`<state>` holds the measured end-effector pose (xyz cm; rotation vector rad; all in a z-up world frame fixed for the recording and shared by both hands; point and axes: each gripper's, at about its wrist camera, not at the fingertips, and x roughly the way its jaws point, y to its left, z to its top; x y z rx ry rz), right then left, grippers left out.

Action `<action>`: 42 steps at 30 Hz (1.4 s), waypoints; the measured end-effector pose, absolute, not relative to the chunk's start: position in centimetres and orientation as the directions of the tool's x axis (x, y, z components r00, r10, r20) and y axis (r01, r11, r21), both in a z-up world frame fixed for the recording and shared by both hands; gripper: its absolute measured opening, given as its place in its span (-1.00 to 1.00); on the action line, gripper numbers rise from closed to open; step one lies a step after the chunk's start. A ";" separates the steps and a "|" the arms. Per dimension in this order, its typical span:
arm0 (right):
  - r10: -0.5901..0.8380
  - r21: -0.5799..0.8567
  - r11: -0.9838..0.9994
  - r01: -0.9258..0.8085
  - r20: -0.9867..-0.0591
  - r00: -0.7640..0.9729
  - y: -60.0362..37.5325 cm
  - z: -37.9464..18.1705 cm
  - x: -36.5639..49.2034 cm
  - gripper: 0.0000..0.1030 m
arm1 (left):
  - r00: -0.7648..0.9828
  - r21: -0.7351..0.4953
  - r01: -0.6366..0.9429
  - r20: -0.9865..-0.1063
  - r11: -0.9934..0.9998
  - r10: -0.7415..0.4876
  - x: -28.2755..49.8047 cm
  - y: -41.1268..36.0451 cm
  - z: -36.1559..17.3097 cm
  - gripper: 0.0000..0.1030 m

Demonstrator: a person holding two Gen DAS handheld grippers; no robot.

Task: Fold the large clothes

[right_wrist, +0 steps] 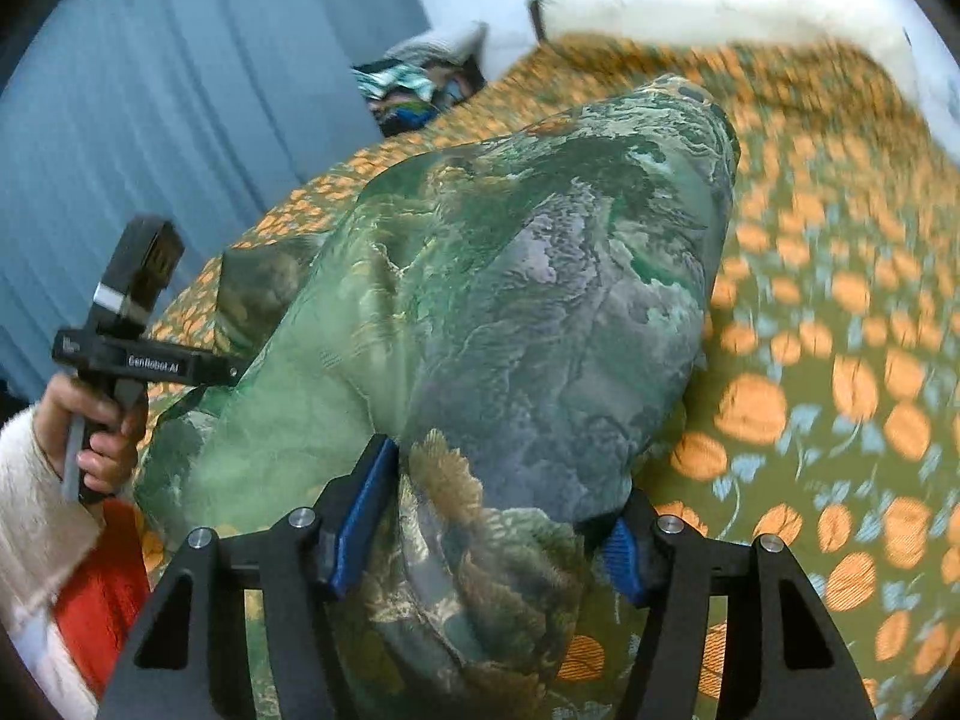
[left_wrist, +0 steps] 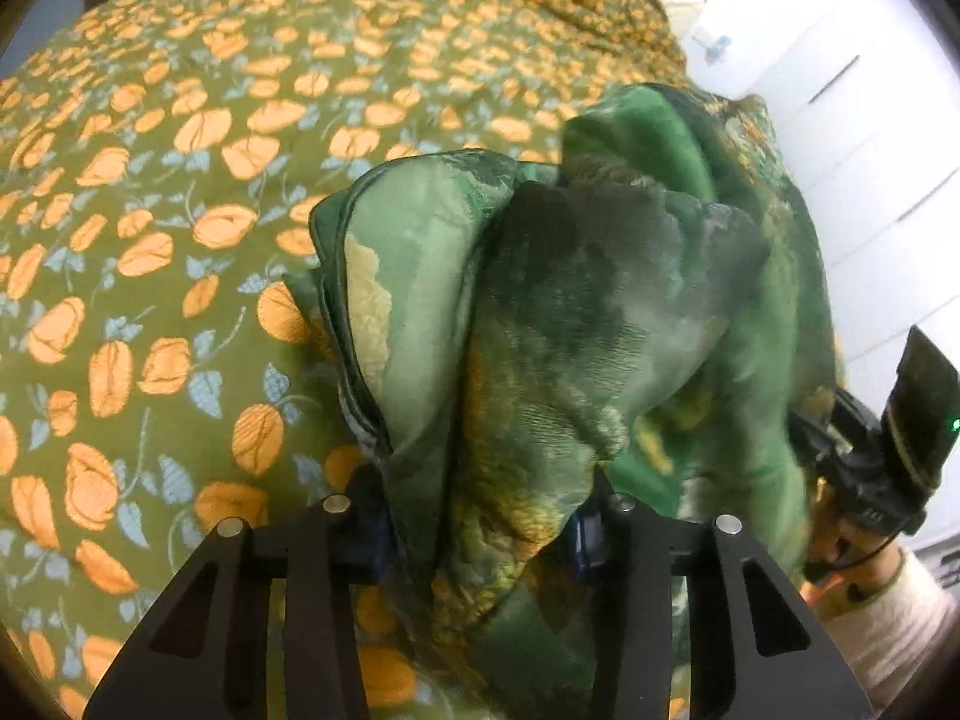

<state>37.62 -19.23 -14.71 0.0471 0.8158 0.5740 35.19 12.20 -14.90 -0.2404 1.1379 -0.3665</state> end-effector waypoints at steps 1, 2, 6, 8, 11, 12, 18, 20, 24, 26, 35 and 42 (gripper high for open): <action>0.504 0.243 0.843 -0.480 -0.668 0.548 -18.9 -14.1 37.3 0.20 | 0.381 -0.355 0.167 -0.837 0.920 -0.393 34.7 12.1 -14.3 -0.18; 0.507 0.234 0.840 -0.490 -0.662 0.552 -18.6 -13.6 37.1 0.20 | 0.386 -0.352 0.165 -0.837 0.921 -0.389 34.5 12.2 -14.0 -0.18; 0.496 0.182 0.841 -0.509 -0.635 0.593 -17.9 -11.5 35.8 0.20 | 0.413 -0.360 0.156 -0.822 0.920 -0.392 34.0 12.2 -12.3 -0.18; 0.494 0.170 0.843 -0.511 -0.623 0.607 -17.6 -10.6 35.8 0.20 | 0.440 -0.348 0.170 -0.810 0.922 -0.387 34.5 11.7 -10.8 -0.18; 0.483 0.160 0.853 -0.497 -0.605 0.634 -18.4 -9.3 36.9 0.20 | 0.470 -0.331 0.197 -0.794 0.923 -0.385 36.0 10.8 -8.8 -0.17; 0.479 0.161 0.856 -0.490 -0.600 0.640 -18.7 -9.0 37.5 0.20 | 0.478 -0.324 0.208 -0.789 0.923 -0.385 36.6 10.4 -8.1 -0.17; 0.445 0.162 0.884 -0.438 -0.575 0.687 -21.8 -6.7 42.6 0.20 | 0.510 -0.292 0.255 -0.769 0.922 -0.385 42.1 7.3 -5.9 -0.18; 0.438 0.178 0.892 -0.415 -0.567 0.698 -23.3 -6.6 44.2 0.20 | 0.511 -0.284 0.261 -0.770 0.923 -0.382 43.6 6.1 -5.9 -0.17; 0.429 0.216 0.901 -0.377 -0.581 0.692 -25.6 -7.9 47.0 0.20 | 0.490 -0.280 0.264 -0.785 0.923 -0.378 46.0 4.0 -7.5 -0.18; 0.422 0.228 0.905 -0.360 -0.597 0.682 -26.6 -9.0 48.0 0.20 | 0.467 -0.279 0.259 -0.802 0.925 -0.373 47.2 2.9 -9.4 -0.17; 0.397 0.321 0.918 -0.235 -0.726 0.561 -31.1 -18.2 52.2 0.20 | 0.423 -0.217 0.222 -0.857 0.951 -0.295 50.9 -0.6 -17.0 -0.09; 0.438 0.476 0.875 -0.090 -0.697 0.569 -34.5 -20.4 53.4 0.46 | 0.429 -0.226 0.096 -0.870 0.969 -0.245 52.7 1.0 -18.2 0.93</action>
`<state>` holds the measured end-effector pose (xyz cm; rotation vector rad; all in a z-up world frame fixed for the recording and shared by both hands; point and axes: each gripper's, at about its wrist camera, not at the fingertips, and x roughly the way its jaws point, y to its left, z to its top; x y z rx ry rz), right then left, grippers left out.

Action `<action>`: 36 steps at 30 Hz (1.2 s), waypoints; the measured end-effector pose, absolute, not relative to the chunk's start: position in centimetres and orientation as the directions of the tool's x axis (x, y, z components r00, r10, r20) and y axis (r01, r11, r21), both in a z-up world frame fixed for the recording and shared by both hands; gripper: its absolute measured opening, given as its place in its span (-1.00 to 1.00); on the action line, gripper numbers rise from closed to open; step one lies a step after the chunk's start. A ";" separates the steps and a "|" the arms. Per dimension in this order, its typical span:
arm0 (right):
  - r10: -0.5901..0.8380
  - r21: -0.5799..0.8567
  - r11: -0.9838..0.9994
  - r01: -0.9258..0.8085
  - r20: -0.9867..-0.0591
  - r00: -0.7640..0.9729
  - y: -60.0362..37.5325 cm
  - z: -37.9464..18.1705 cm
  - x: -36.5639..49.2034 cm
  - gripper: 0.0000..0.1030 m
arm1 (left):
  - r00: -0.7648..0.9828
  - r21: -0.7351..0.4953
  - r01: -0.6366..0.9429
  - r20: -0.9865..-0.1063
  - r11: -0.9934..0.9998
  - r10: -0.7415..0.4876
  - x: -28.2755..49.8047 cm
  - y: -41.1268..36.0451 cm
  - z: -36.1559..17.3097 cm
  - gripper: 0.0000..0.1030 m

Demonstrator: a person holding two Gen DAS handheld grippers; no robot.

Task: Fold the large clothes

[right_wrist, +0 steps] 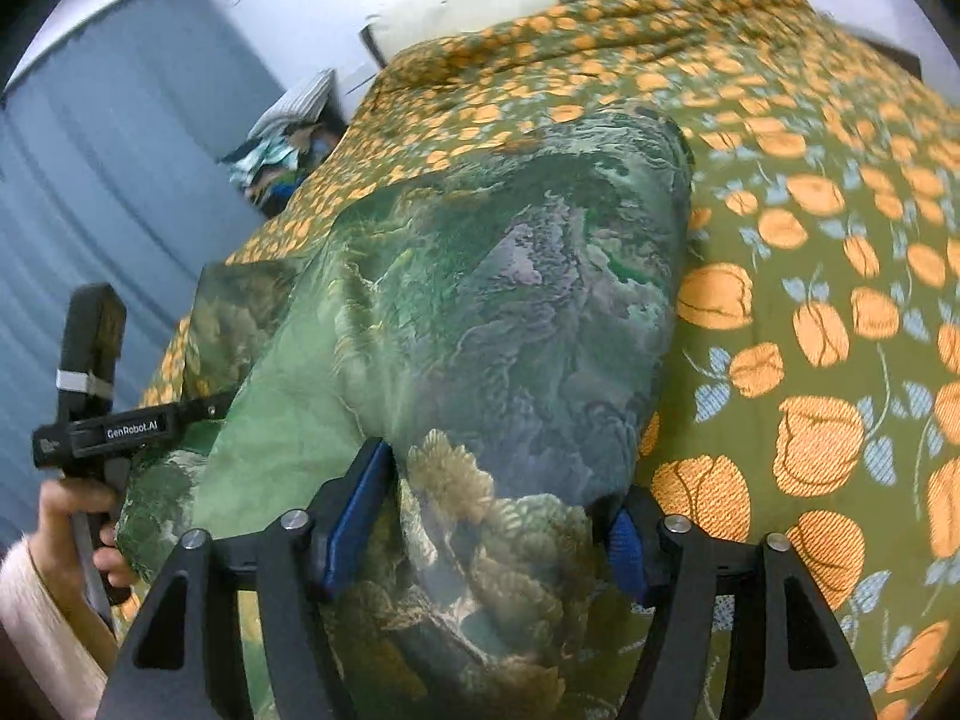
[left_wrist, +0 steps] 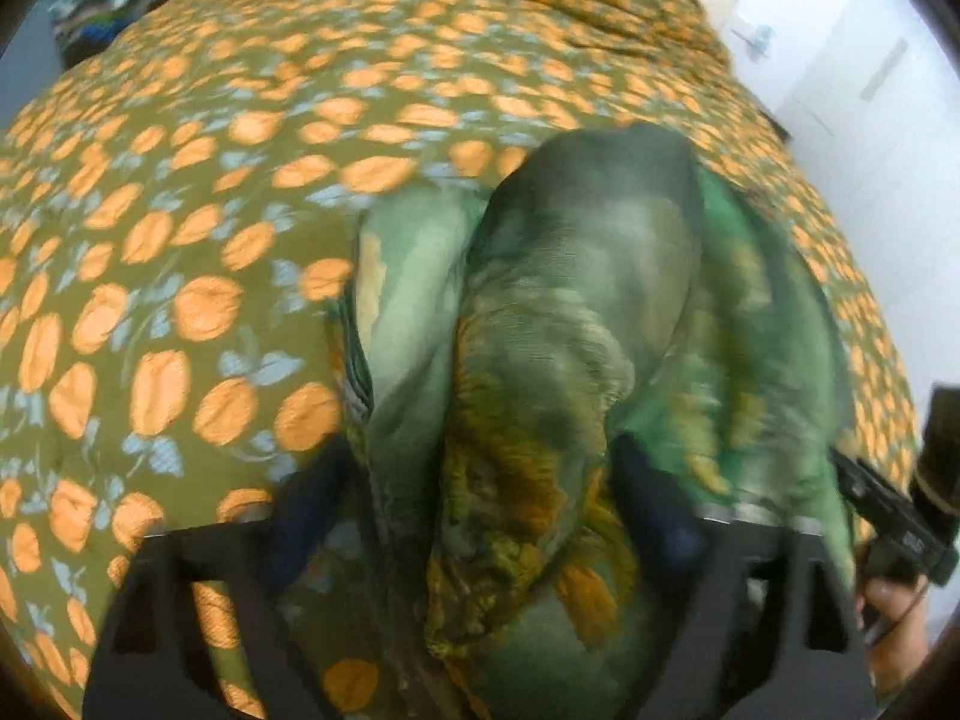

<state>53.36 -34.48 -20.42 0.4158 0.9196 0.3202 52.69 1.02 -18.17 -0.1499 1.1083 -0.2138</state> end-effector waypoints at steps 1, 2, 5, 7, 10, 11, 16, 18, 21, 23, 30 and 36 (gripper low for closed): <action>0.430 0.480 0.874 -0.071 -0.699 0.571 -34.6 -20.3 53.0 0.55 | 0.438 -0.241 0.081 -0.863 0.967 -0.252 52.7 1.6 -18.2 0.96; 0.414 0.479 0.877 -0.046 -0.703 0.578 -35.0 -20.1 52.9 0.77 | 0.431 -0.298 0.075 -0.851 0.952 -0.300 52.4 2.5 -18.2 0.96; 0.364 0.454 0.891 -0.005 -0.708 0.605 -36.1 -18.9 52.4 0.94 | 0.425 -0.377 0.038 -0.832 0.926 -0.356 51.6 4.6 -17.6 0.96; 0.317 0.414 0.910 0.013 -0.716 0.622 -36.8 -17.6 51.9 0.94 | 0.446 -0.374 0.037 -0.824 0.927 -0.350 50.6 5.4 -16.6 0.95; 0.251 0.343 0.939 0.013 -0.713 0.654 -37.2 -14.9 50.1 0.95 | 0.520 -0.293 0.048 -0.809 0.955 -0.274 47.7 6.6 -13.7 0.94; 0.234 0.320 0.947 0.010 -0.713 0.661 -37.3 -14.3 49.7 0.95 | 0.546 -0.264 0.059 -0.799 0.963 -0.253 46.7 6.7 -12.8 0.94; 0.115 0.139 0.990 -0.020 -0.726 0.678 -34.8 -9.9 44.5 0.95 | 0.713 -0.060 0.096 -0.693 0.994 -0.110 38.1 5.4 -7.3 0.97; 0.083 0.079 0.996 -0.037 -0.721 0.688 -33.5 -8.5 42.3 0.95 | 0.768 0.014 0.091 -0.637 0.996 -0.061 34.5 4.3 -5.8 0.99; 0.057 0.010 0.997 -0.070 -0.700 0.712 -31.2 -6.4 37.3 0.95 | 0.818 0.122 0.054 -0.575 0.991 0.026 29.2 2.1 -4.2 0.99; 0.044 -0.023 0.996 -0.083 -0.693 0.719 -29.8 -5.4 33.4 0.97 | 0.819 0.151 0.077 -0.573 0.986 0.024 25.8 0.6 -3.6 0.99; 0.052 -0.014 0.996 -0.088 -0.709 0.703 -27.8 -5.0 23.2 0.98 | 0.789 0.152 0.063 -0.613 0.986 0.044 18.2 -2.1 -3.3 0.99; 0.035 -0.029 0.996 -0.081 -0.726 0.687 -27.6 -5.3 17.2 0.98 | 0.750 0.129 0.083 -0.661 0.988 0.023 14.3 -3.8 -3.4 0.99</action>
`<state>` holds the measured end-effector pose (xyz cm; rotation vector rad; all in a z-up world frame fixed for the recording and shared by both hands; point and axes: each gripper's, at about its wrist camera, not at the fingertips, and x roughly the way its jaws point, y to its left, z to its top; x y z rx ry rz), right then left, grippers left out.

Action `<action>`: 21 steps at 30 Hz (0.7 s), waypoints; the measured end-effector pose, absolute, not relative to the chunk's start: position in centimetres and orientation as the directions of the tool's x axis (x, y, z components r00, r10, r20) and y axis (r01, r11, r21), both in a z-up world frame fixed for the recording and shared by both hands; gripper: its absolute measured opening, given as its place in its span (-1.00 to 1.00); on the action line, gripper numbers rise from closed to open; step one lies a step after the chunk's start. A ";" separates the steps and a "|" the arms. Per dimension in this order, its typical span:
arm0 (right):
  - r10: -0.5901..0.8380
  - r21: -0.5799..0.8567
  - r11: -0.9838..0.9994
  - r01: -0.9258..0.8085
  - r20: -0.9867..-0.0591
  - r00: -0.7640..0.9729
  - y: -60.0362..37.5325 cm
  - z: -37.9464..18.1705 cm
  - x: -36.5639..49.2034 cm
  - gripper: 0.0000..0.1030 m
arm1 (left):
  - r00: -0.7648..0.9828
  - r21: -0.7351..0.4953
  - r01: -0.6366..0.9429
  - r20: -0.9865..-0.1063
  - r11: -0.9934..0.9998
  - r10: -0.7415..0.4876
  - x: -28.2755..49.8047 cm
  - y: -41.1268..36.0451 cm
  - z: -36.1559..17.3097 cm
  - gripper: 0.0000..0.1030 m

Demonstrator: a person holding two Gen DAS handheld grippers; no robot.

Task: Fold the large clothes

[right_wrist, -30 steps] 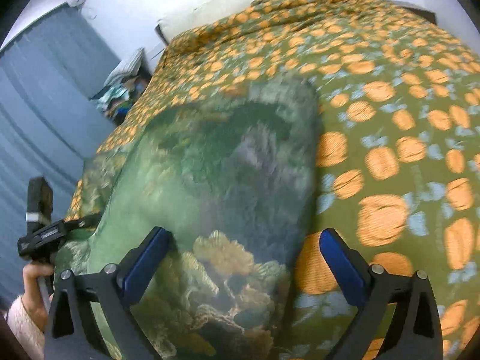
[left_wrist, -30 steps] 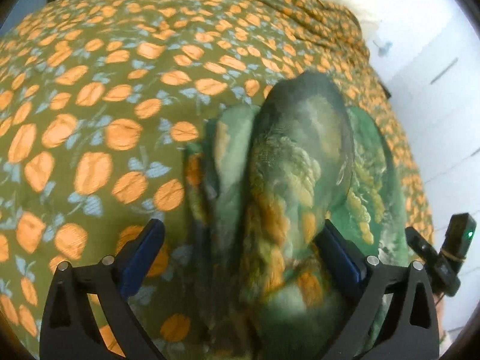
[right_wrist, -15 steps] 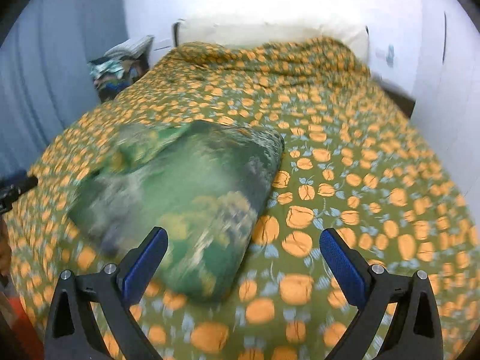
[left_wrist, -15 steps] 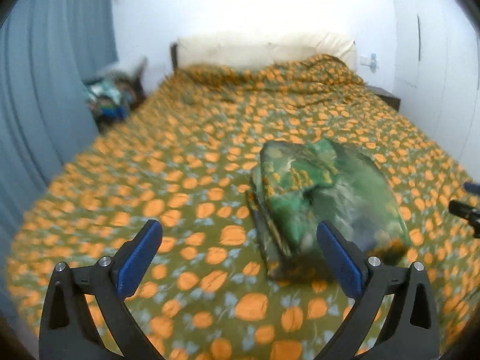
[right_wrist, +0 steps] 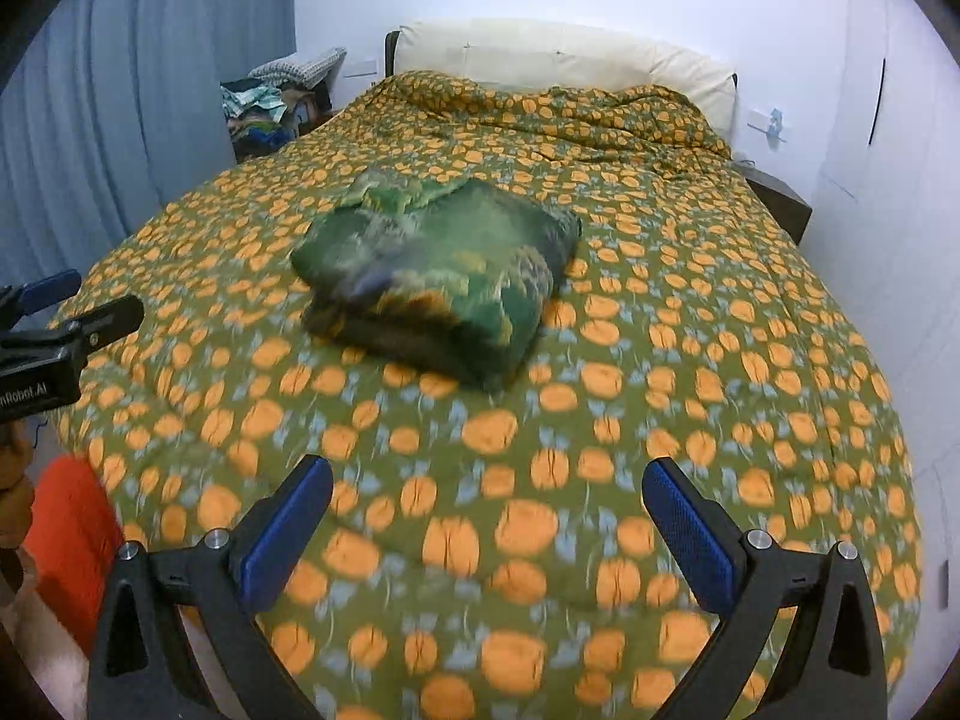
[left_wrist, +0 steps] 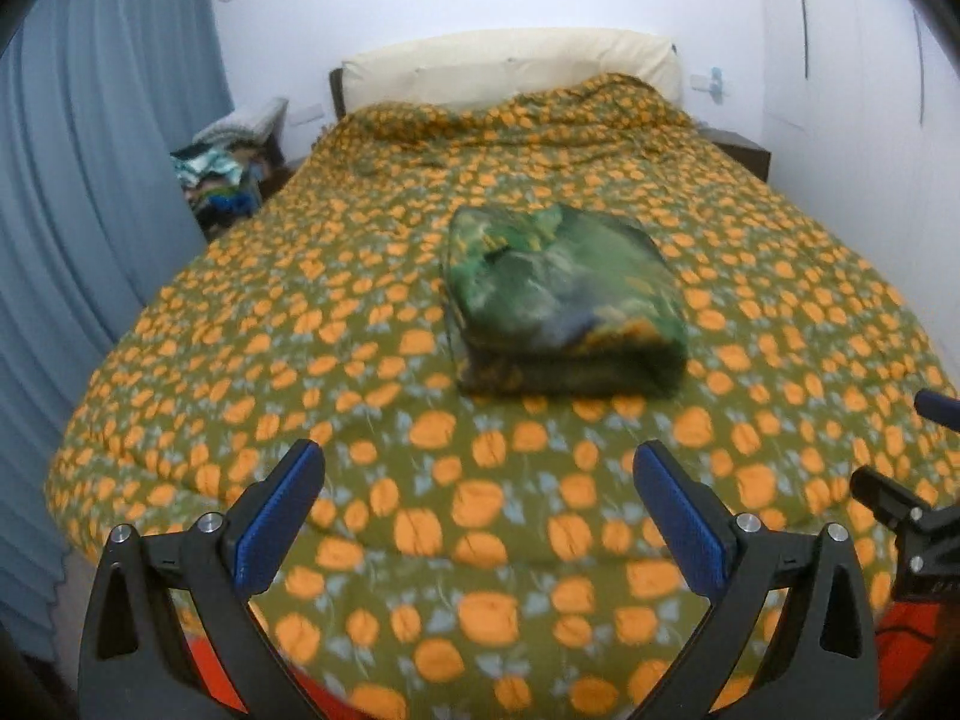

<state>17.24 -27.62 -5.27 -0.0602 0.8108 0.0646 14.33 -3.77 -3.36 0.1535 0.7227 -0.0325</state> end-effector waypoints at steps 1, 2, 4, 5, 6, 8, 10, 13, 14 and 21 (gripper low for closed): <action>0.032 -0.029 0.997 -0.077 -0.724 0.689 -27.6 -5.2 16.6 0.98 | 0.748 0.130 0.084 -0.664 0.988 0.024 13.8 -4.1 -3.4 0.99; 0.033 -0.026 0.997 -0.074 -0.721 0.692 -27.5 -5.1 15.9 0.98 | 0.743 0.129 0.087 -0.669 0.988 0.022 13.3 -4.2 -3.5 0.99; 0.031 -0.022 0.997 -0.068 -0.718 0.695 -27.4 -4.9 14.7 0.98 | 0.735 0.133 0.095 -0.678 0.987 0.020 12.5 -4.5 -3.7 0.99; 0.030 -0.021 0.998 -0.064 -0.717 0.696 -27.2 -4.8 14.3 0.98 | 0.730 0.134 0.101 -0.683 0.986 0.018 12.1 -4.7 -3.9 0.99; 0.030 -0.017 0.998 -0.061 -0.717 0.697 -27.1 -4.6 13.9 0.98 | 0.726 0.135 0.110 -0.687 0.985 0.013 11.6 -4.8 -4.0 0.99; 0.039 -0.005 0.998 -0.061 -0.712 0.701 -26.7 -4.3 13.0 0.98 | 0.719 0.137 0.127 -0.695 0.982 0.003 10.6 -4.9 -4.3 0.99; 0.046 0.004 0.998 -0.062 -0.716 0.697 -26.2 -4.0 12.4 0.98 | 0.707 0.123 0.135 -0.707 0.983 -0.009 9.6 -4.7 -4.4 0.99; 0.037 0.011 0.999 -0.042 -0.727 0.686 -25.6 -3.6 11.8 0.98 | 0.696 0.099 0.129 -0.718 0.987 -0.019 8.7 -4.2 -4.3 0.99; 0.041 0.021 0.999 -0.038 -0.730 0.683 -25.5 -3.4 11.5 0.98 | 0.689 0.089 0.131 -0.725 0.987 -0.026 8.4 -4.0 -4.1 1.00; 0.098 0.059 0.995 -0.081 -0.729 0.678 -24.3 -1.2 10.1 0.98 | 0.656 0.066 0.117 -0.754 0.991 -0.027 7.1 -4.2 -2.6 1.00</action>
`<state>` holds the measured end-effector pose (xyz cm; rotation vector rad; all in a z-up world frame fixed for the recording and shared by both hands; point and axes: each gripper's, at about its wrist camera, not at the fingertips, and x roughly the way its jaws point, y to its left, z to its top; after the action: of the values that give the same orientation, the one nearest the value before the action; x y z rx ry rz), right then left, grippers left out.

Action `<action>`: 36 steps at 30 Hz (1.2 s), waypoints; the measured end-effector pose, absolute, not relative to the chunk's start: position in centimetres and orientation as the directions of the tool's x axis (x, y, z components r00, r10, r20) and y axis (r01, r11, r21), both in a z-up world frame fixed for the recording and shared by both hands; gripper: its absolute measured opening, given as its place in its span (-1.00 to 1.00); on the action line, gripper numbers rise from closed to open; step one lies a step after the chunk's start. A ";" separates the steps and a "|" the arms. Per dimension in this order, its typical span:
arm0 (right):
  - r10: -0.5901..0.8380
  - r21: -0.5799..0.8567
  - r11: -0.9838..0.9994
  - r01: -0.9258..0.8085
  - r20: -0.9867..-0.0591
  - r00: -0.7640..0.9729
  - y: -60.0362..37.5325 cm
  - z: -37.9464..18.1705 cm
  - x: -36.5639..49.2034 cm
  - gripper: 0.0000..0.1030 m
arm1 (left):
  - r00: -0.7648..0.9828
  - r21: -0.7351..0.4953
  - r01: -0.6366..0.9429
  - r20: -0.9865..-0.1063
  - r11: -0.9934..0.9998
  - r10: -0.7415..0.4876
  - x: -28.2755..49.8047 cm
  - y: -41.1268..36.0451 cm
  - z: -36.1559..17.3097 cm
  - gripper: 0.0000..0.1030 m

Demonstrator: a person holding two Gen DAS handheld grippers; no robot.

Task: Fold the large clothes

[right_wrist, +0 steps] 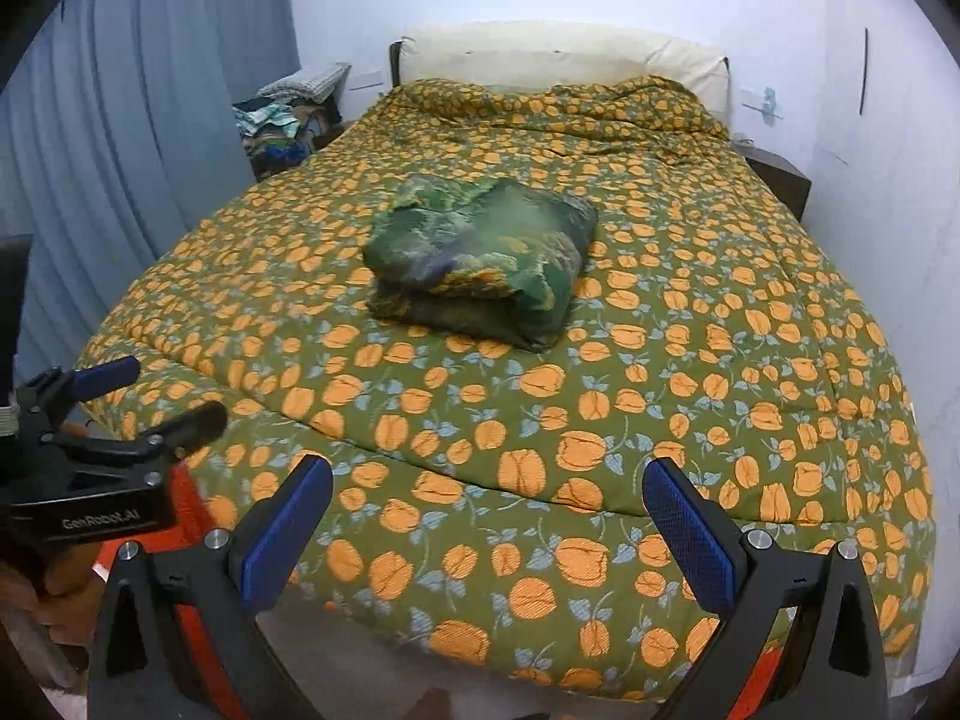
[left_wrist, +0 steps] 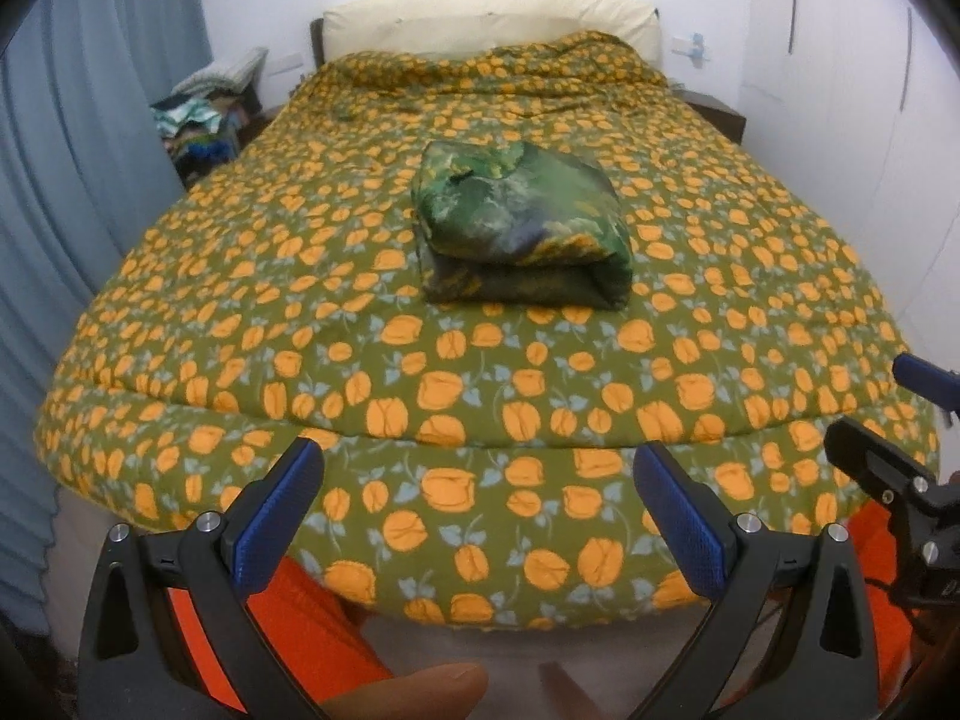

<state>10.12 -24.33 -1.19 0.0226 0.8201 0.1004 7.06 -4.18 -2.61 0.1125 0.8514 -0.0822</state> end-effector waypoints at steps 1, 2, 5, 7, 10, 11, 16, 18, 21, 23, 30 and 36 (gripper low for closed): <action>0.098 0.056 0.995 -0.084 -0.728 0.678 -24.2 -0.9 10.0 0.98 | 0.661 0.068 0.115 -0.750 0.991 -0.025 6.9 -4.3 -2.3 1.00; 0.097 0.054 0.995 -0.085 -0.727 0.680 -24.1 -0.6 9.9 0.98 | 0.666 0.070 0.115 -0.745 0.991 -0.025 6.7 -4.4 -2.0 1.00; 0.086 0.044 0.996 -0.079 -0.725 0.684 -23.9 -0.1 9.8 0.98 | 0.679 0.072 0.120 -0.733 0.990 -0.029 6.3 -4.7 -1.3 1.00; 0.082 0.043 0.996 -0.073 -0.725 0.684 -23.8 0.0 9.9 0.98 | 0.680 0.076 0.128 -0.733 0.989 -0.032 6.4 -4.9 -1.1 1.00; 0.080 0.045 0.997 -0.070 -0.734 0.674 -23.8 0.0 10.1 0.98 | 0.673 0.070 0.143 -0.738 0.987 -0.045 6.6 -5.0 -1.0 1.00; 0.081 0.047 0.997 -0.069 -0.738 0.670 -23.8 0.0 10.1 0.98 | 0.669 0.065 0.145 -0.741 0.987 -0.050 6.7 -5.1 -1.0 1.00; 0.072 0.033 0.997 -0.070 -0.741 0.667 -23.6 0.6 10.1 0.98 | 0.675 0.083 0.143 -0.737 0.986 -0.036 7.0 -5.3 -1.1 1.00; 0.073 0.035 0.997 -0.071 -0.741 0.667 -23.6 0.7 10.1 0.98 | 0.676 0.090 0.138 -0.737 0.986 -0.028 7.1 -5.3 -1.1 1.00; 0.071 0.034 0.997 -0.068 -0.740 0.668 -23.6 0.8 10.1 0.98 | 0.682 0.100 0.127 -0.731 0.987 -0.014 7.2 -5.1 -1.0 0.99; 0.065 0.031 0.998 -0.063 -0.740 0.669 -23.5 0.9 10.1 0.98 | 0.685 0.103 0.121 -0.728 0.987 -0.008 7.3 -5.0 -0.9 0.99; 0.066 0.044 0.998 -0.049 -0.741 0.668 -23.5 1.3 10.3 0.98 | 0.690 0.109 0.106 -0.723 0.988 0.005 7.6 -4.8 -0.5 0.99; 0.063 0.039 0.998 -0.050 -0.732 0.678 -23.3 1.6 10.6 0.98 | 0.691 0.103 0.101 -0.723 0.990 0.005 7.8 -4.7 -0.4 0.99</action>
<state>10.58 -23.33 1.60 0.0166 0.8232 0.0633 7.78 -4.70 -0.36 0.1388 0.8065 -0.0539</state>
